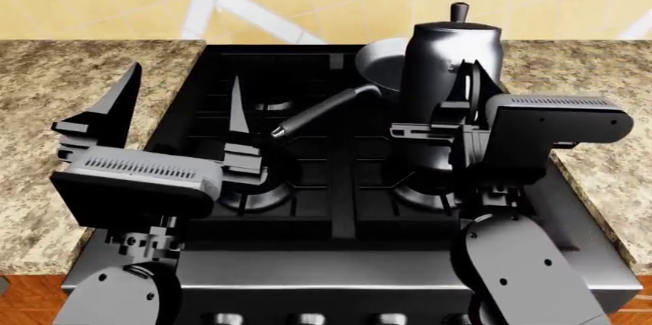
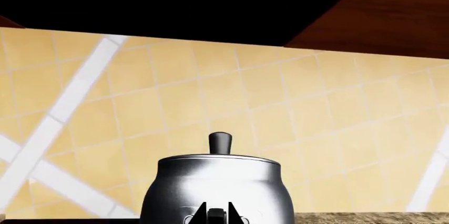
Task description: Pick the kettle from the counter and place it on a stove burner. Then turn the burner on.
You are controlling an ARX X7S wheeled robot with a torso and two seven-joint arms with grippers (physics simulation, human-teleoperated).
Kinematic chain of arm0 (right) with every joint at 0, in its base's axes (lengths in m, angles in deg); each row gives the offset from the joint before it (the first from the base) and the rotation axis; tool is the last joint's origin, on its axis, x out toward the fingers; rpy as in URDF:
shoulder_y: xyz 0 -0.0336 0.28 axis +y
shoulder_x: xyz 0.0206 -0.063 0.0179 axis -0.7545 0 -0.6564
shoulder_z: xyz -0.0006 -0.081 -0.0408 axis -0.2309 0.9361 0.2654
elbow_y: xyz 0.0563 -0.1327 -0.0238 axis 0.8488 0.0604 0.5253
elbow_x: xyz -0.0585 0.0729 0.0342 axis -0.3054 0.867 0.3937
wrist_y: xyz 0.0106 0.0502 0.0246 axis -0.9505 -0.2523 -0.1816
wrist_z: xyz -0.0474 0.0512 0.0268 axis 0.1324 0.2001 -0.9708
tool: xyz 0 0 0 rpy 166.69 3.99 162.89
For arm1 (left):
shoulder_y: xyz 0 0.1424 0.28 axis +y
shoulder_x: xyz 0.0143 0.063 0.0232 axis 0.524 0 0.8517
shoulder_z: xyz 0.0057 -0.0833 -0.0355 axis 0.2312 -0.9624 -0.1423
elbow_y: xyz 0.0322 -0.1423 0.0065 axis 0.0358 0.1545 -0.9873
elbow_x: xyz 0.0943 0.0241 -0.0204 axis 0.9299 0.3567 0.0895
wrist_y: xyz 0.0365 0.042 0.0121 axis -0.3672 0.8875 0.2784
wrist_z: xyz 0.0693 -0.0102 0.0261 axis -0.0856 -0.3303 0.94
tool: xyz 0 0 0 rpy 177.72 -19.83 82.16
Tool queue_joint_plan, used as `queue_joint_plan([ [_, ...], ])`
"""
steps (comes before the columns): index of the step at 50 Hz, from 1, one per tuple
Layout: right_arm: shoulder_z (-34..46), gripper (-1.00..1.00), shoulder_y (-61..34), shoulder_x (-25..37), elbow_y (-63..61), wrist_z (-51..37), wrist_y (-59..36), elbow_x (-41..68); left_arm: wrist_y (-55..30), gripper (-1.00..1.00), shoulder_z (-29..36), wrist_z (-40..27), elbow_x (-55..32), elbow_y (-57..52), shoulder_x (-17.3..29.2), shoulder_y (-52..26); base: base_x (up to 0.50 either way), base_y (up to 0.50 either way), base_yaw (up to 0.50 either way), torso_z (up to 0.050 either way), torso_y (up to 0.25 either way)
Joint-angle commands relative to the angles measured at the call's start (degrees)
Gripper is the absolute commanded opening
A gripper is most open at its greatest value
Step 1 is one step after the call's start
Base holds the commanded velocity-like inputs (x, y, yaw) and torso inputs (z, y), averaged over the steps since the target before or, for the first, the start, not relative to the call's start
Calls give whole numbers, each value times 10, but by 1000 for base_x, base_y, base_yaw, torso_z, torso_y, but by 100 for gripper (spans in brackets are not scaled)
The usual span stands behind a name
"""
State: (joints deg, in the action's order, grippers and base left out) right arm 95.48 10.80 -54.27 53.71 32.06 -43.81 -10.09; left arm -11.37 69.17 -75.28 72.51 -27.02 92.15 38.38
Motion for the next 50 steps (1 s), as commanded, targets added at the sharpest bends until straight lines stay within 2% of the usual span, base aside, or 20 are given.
queue_joint_plan([
  [1, 4, -100, 11, 2, 9, 0, 29, -12, 1, 100, 3, -2, -1, 0, 2, -1, 0, 0, 0, 0, 0],
  [50, 6, -100, 62, 8, 57, -9, 90, -9, 1, 100, 10, -10, -8, -1, 11, -1, 0, 0, 0, 0, 0],
])
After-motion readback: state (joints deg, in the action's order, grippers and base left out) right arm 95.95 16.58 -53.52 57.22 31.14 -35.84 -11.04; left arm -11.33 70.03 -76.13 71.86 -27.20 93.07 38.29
